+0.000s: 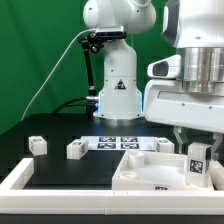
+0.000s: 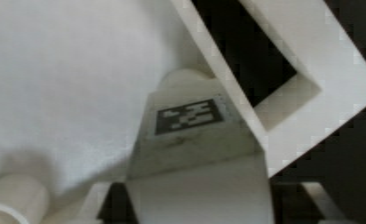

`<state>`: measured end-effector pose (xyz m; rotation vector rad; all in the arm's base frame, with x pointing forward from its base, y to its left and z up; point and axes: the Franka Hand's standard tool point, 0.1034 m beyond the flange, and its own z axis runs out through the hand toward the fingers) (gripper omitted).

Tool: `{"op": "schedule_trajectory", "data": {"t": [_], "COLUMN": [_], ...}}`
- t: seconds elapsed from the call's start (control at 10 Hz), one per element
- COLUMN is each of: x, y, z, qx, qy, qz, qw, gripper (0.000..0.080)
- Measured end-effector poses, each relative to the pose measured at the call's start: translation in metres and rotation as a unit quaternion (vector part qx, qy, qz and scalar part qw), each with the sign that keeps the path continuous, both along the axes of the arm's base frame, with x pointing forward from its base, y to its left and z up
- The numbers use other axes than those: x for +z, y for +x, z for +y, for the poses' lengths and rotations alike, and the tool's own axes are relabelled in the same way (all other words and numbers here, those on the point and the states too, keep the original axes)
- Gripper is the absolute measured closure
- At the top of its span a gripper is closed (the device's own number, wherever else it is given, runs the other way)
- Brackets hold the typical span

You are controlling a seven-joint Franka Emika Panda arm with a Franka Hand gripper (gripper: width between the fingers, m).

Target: Assemble one leg

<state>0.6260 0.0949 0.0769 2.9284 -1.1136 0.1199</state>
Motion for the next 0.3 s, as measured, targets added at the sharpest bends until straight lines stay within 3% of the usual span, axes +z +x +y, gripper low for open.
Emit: {"op": "schedule_trajectory", "data": {"t": [0.2,0.3], "x": [-0.0001,-0.0001], "y": [0.0000,0.0001], "z": [-0.0004,-0.0004], "qx": [0.000,0.000], "qy": [0.000,0.000], "qz": [0.000,0.000], "qw": [1.000,1.000], "gripper": [0.0483,0.0410]}}
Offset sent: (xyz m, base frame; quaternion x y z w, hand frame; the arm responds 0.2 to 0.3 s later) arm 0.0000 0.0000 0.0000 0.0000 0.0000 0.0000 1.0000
